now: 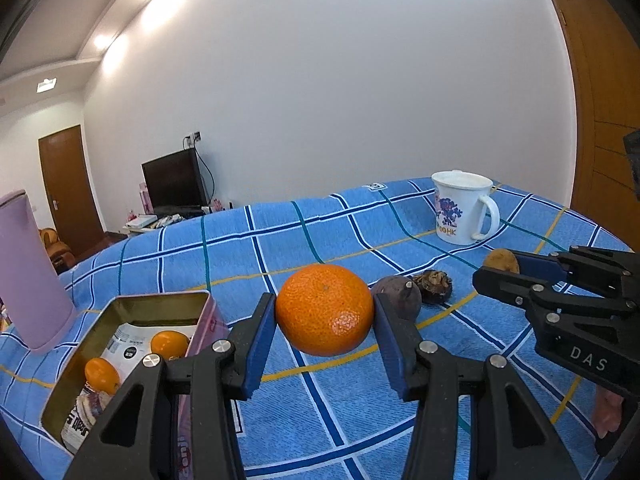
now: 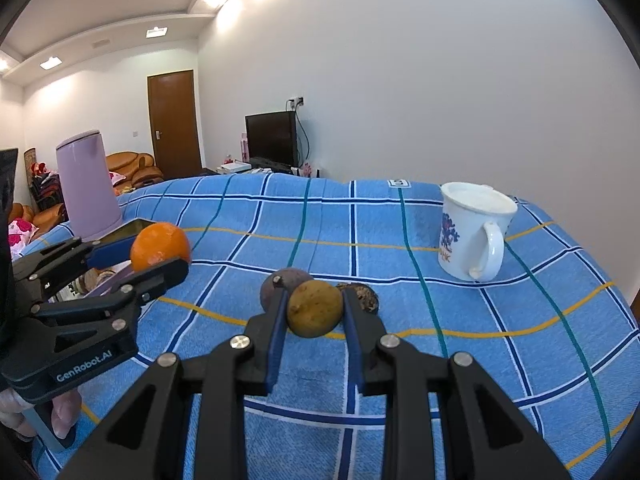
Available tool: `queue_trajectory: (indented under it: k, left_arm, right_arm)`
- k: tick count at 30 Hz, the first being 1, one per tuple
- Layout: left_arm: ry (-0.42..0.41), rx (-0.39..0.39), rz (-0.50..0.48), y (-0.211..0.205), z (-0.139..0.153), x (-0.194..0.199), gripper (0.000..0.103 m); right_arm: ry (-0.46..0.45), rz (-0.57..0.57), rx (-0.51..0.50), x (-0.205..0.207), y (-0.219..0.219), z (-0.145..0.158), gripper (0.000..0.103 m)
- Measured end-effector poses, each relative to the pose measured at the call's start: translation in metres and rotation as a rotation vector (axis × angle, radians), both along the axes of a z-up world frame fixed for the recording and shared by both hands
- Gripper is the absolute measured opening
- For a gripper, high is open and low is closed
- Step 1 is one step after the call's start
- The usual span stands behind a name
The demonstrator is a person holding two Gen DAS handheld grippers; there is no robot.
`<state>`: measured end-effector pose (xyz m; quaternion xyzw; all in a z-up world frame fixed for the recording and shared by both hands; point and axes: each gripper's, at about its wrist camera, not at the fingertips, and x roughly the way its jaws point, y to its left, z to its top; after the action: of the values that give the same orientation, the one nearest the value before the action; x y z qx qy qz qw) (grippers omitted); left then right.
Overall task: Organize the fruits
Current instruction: 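Carry the small fruit and orange over the tin with both tools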
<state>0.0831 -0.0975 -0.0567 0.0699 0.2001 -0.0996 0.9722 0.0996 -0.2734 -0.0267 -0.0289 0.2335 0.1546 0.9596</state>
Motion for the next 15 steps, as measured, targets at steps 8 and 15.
queue_trajectory:
  k: [8,15]
  left_arm:
    - [-0.028,0.000,0.028,0.0017,0.0016,-0.0060,0.050]
    - [-0.039,-0.006,0.076,0.0062,0.0026,-0.0073,0.050]
  right_arm:
    - [-0.012,-0.002,0.002,-0.0015,-0.0005,0.0015,0.030]
    - [-0.022,-0.006,-0.008,-0.0034,0.0012,0.0023,0.030]
